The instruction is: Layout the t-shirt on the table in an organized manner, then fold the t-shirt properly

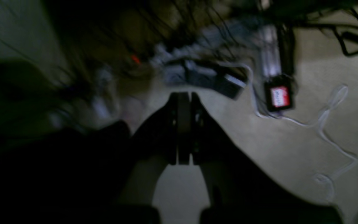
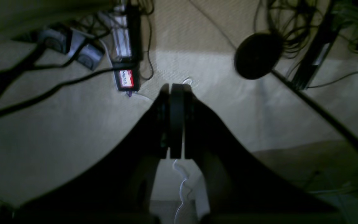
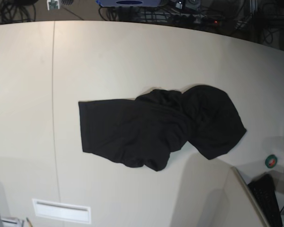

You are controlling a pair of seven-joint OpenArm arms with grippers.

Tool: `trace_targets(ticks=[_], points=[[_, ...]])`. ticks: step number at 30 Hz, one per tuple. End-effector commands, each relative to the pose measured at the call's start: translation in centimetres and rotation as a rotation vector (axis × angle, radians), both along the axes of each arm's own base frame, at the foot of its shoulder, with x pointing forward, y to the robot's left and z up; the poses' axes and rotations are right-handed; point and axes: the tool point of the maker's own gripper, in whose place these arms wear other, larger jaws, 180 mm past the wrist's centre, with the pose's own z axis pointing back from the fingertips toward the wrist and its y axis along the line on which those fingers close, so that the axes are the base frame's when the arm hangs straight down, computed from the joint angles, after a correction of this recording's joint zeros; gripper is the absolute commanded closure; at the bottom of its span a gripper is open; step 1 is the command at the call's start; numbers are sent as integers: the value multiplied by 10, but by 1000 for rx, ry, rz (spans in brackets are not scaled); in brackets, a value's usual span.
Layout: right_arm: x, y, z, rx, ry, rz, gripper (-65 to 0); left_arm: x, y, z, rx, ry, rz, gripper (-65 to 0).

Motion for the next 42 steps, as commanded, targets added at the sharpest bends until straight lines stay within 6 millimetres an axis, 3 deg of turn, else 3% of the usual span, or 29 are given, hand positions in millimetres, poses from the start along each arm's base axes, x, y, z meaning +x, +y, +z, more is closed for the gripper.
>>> trace_targets(ticks=[1,7,11,15,20,22,25,27,30,32,34,38,42], points=[[1,-3,11,-5,-18,-3,0,-2,-3,12,-21,-12,2,0],[77,3,75,-9,-264,23,0,60,-9,75,-190,-187,127,0],[151,12,104,7,-464,-15,0,111,-14,101,-295,-299,184,0],[221,16,124,21,-618,-16,0,158,-17,106,-322,-374,194,0],[293,15,139,34,-611,-33,0,204,-30,93,-330,-296,208,-7],[319,15,142,42,-590,-38,-173,221,-36,94,-343,-298,219,-91],[355,15,134,49,-567,-5,-413,250,-44,102,-372,-357,232,-91],[374,23,119,74,-519,94,-468,264,-49,104,-394,-385,252,-91],[399,37,96,130,-450,208,-465,282,-56,102,-424,-410,286,-95],[414,31,88,152,-477,170,-465,297,-60,102,-442,-430,309,-102],[426,30,79,176,-502,143,-465,312,-59,106,-447,-455,310,-176],[433,30,53,204,-455,127,-465,335,-60,119,-458,-508,302,-415],[435,36,40,232,-427,119,-465,361,-51,120,-447,-532,316,-433]])
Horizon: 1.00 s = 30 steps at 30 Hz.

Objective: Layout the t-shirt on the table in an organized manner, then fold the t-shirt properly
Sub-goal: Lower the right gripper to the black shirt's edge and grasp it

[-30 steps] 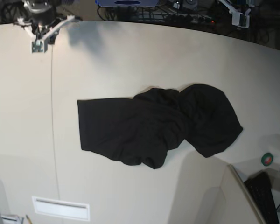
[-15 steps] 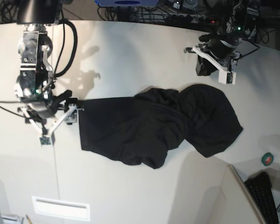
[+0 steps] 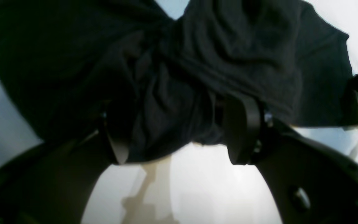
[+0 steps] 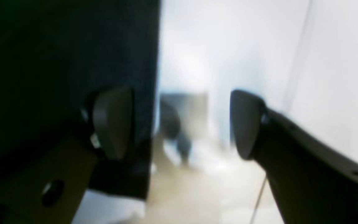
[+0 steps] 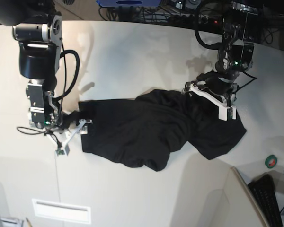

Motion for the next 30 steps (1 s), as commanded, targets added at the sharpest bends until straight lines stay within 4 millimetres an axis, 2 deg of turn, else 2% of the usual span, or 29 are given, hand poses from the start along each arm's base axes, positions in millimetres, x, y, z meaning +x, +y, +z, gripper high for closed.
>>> trace_targets(ticks=[1,4,7,9,13,16,19,22,24,26,29,30], points=[[14,0,11,6,-43,-1,-461,12,8,5,12,-27,15,-433],[9,8,7,18,-27,6,-395,16,20,-12,23,17,43,-433],[-6,9,-5,19,3,9,-302,12,29,-26,34,56,59,-433],[-16,9,-11,18,20,10,-237,9,45,-30,49,70,90,-433],[-37,8,-25,19,60,4,0,4,89,-28,62,70,207,-433],[-53,7,-35,21,91,-2,0,-8,119,-23,79,63,280,-433],[-64,3,-32,6,67,-4,0,-22,144,-14,96,49,344,-431],[-66,-2,-6,-22,-33,-4,0,-40,161,-10,116,51,385,-431],[-57,-3,18,-36,-111,0,0,-52,165,-14,125,69,394,-431],[-49,7,30,-24,-140,-3,0,-59,166,-18,129,85,396,-431],[-31,9,38,-27,-108,6,-287,-67,164,-22,129,101,386,-431],[-28,11,34,-22,-87,8,-345,-66,160,-22,120,96,365,-431]])
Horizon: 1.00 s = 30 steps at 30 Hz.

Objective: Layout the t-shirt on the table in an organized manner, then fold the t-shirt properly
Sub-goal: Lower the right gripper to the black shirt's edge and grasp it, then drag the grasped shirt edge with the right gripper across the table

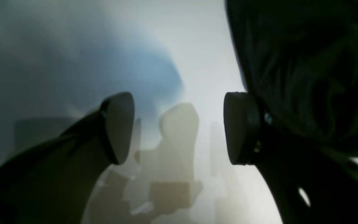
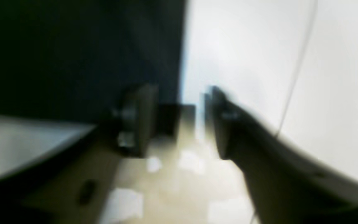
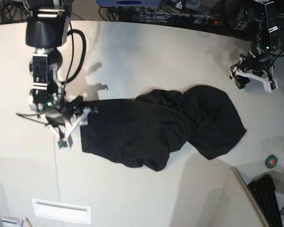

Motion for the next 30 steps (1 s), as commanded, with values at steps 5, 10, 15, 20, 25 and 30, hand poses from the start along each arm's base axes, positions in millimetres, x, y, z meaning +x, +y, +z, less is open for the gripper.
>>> trace_targets(ticks=[5,10,15,20,25,30], points=[[29,2,-18,22,83,10,-369,14,-9,14,-5,-68,-76,-431],[40,12,-38,59,123,17,-369,18,-15,19,-12,-87,-80,-431],[11,46,-58,-19,174,199,-290,20,-17,33,5,-119,-97,-431],[-1,51,-54,-13,138,202,0,22,-16,37,13,-126,-102,-431],[-11,24,-30,-6,38,99,0,21,-15,36,14,-123,-100,-431],[-40,-8,14,-74,-16,45,0,19,-15,35,14,-117,-101,-431]])
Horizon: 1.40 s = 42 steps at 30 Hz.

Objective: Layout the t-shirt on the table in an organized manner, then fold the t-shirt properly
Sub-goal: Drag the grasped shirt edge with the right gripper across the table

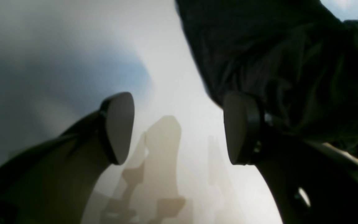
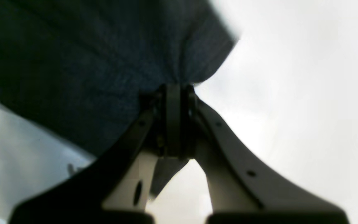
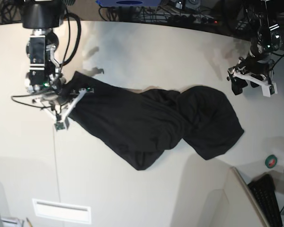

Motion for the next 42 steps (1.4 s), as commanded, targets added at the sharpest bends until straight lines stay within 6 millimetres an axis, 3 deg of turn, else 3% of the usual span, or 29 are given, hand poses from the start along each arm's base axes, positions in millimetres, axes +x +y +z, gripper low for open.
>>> trace_targets(ticks=[1,3,6,10,14,15,18,19,20,22,24,29,34,39,42], points=[[7,-2,22,4,-72,-6,0,8,5,11,19,-38,-7,-431],[-8,-14,36,-17,-97,-31,0,7,5,11,19,-37,-6,-431],[-31,-39,39,-47,-95,-95,0,6,5,10,20,-33,-6,-431],[-46,-52,16,-48,-17,-137,0,6,6,10,21,-34,-5,-431],[-54,-57,8,-70,63,-124,0,6,10,12,35,-31,-11,-431],[-52,-56,14,-78,62,-113,-44,5,13,13,41,-30,-12,-431],[-52,-44,37,-102,4,-52,-335,-5,38,20,69,-34,51,-431],[-49,-34,51,-106,-36,-10,-407,-8,49,24,79,-42,80,-431],[-47,-20,61,-103,-67,36,-426,-10,57,27,87,-47,101,-431],[-42,13,76,-85,-115,136,-408,-14,67,32,98,-52,129,-431],[-38,61,85,-43,-152,268,-396,-17,73,34,105,-56,145,-431],[-33,162,97,40,-203,440,-395,-17,73,34,106,-55,143,-431],[-23,211,80,-8,-190,497,-396,-17,73,34,106,-55,143,-431],[-5,246,71,-14,-188,506,-396,-16,71,33,103,-52,138,-431],[4,255,60,-24,-187,510,-393,-15,69,35,103,-58,134,-431]])
